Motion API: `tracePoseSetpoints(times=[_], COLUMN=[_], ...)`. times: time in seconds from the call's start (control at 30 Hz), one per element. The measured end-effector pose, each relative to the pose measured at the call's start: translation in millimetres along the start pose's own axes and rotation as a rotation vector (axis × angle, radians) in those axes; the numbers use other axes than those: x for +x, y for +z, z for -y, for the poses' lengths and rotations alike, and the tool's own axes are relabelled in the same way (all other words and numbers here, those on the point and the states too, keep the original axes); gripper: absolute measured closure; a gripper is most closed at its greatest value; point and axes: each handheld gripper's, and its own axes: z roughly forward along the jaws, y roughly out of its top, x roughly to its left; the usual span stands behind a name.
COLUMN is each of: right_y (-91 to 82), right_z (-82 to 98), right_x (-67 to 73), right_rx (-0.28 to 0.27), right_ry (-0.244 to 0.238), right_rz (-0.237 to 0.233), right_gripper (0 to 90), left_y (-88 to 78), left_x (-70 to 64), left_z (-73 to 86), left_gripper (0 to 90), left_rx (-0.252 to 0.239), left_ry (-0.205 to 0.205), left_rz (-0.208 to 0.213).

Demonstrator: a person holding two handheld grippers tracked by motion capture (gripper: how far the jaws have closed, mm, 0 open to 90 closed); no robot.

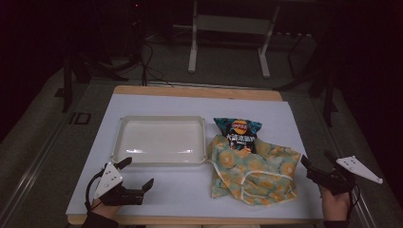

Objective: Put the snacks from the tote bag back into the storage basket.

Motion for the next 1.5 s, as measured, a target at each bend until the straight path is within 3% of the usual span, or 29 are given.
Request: tracePoseSetpoints(times=[0.17, 0.33, 0.4, 0.5, 0.53, 0.57, 0.73, 0.9, 1.03, 1.13, 1.33, 1.43, 1.5], right_y=[-9.2, -17.5, -22.0, -22.9, -23.0, -22.1, -17.0, -12.8, -10.2, -8.5, -4.7, 4.0, 5.8], right_z=[0.1, 2.0, -0.5, -3.1, -5.0, -8.4, -20.0, -34.1, -44.3, -53.4, -70.9, -84.7, -86.7], right_x=[-2.6, -7.4, -6.2, -4.1, -2.4, 0.6, 4.0, 8.2, 8.4, 8.4, 9.0, 9.3, 9.6], right_rx=[0.008, 0.015, 0.033, 0.034, 0.036, 0.036, 0.026, 0.01, -0.006, -0.016, -0.027, -0.021, -0.02], right_ry=[0.0, 0.024, -0.001, -0.014, -0.017, -0.035, -0.034, -0.063, -0.059, -0.089, -0.103, -0.143, -0.148], right_rz=[-0.006, -0.054, -0.081, -0.076, -0.099, -0.099, -0.132, -0.128, -0.141, -0.154, -0.198, -0.255, -0.264], right_gripper=[10.5, 10.5, 10.4, 10.4, 10.4, 10.4, 10.4, 10.4, 10.4, 10.4, 10.4, 12.5, 12.5], left_y=[-1.4, -3.3, -4.7, -5.5, -5.6, -5.2, -6.6, -10.0, -12.9, -14.2, -13.1, -12.7, -12.3], left_x=[-4.1, -3.0, -3.1, -4.5, -5.1, -6.1, -8.8, -8.2, -8.5, -8.4, -8.0, -8.2, -7.9], left_z=[4.2, 5.5, 4.7, 3.8, 3.4, 3.3, 3.4, 4.4, 4.9, 4.7, 4.1, 3.7, 3.5], left_gripper=[0.1, 0.1, 0.1, 0.1, 0.1, 0.1, 0.1, 0.1, 0.1, 0.1, 0.1, 0.1, 0.1], left_rx=[0.014, 0.021, 0.007, 0.003, 0.005, 0.005, 0.017, 0.018, 0.013, 0.007, -0.002, -0.004, -0.006], left_ry=[0.007, -0.005, -0.015, -0.014, -0.009, -0.009, 0.003, -0.011, -0.018, -0.017, -0.017, -0.01, -0.008], left_rz=[-0.022, -0.024, -0.026, -0.024, -0.021, -0.02, -0.025, -0.027, -0.021, -0.019, -0.006, -0.002, 0.004])
